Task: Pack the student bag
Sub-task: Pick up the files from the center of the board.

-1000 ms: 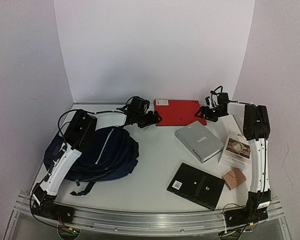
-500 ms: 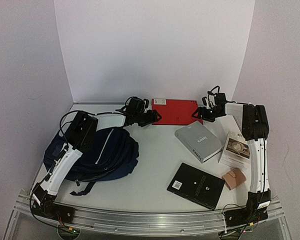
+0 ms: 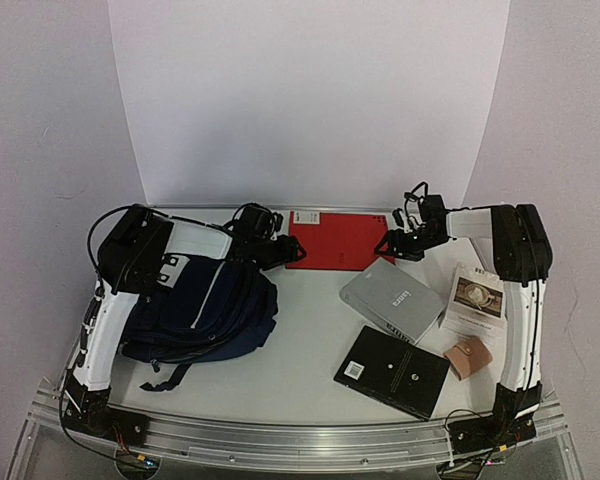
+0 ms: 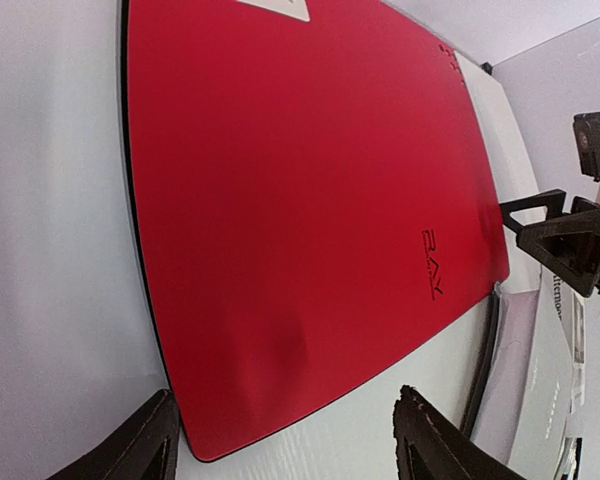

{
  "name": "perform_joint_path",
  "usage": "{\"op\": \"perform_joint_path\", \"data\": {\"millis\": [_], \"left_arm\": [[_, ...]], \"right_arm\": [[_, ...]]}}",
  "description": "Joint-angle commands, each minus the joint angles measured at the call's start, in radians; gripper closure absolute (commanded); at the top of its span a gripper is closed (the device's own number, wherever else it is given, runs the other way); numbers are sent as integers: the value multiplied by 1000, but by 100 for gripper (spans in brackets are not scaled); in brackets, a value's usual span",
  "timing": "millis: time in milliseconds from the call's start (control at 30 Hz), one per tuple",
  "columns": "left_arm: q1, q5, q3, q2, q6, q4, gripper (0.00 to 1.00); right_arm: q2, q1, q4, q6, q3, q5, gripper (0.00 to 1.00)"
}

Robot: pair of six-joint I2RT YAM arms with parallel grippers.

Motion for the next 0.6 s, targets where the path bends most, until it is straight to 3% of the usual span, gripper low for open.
{"op": "perform_joint_path", "data": {"millis": [0,100,233,567], "left_arm": [[-44,15,-133,-169,7,-36,27],[-44,16,-190,-238,23,-77,27],[-41,-47,-126,-238,89,-188,26],[45,-38,41,-109,98,-231,20]], "right_arm": [[-161,53,-32,48,-140,-26,24],[-221,52,-26,75,-175,47,21],[-199,39,-26,111,-148,123,18],[-43,-13,-19,141,13,61,15]]}}
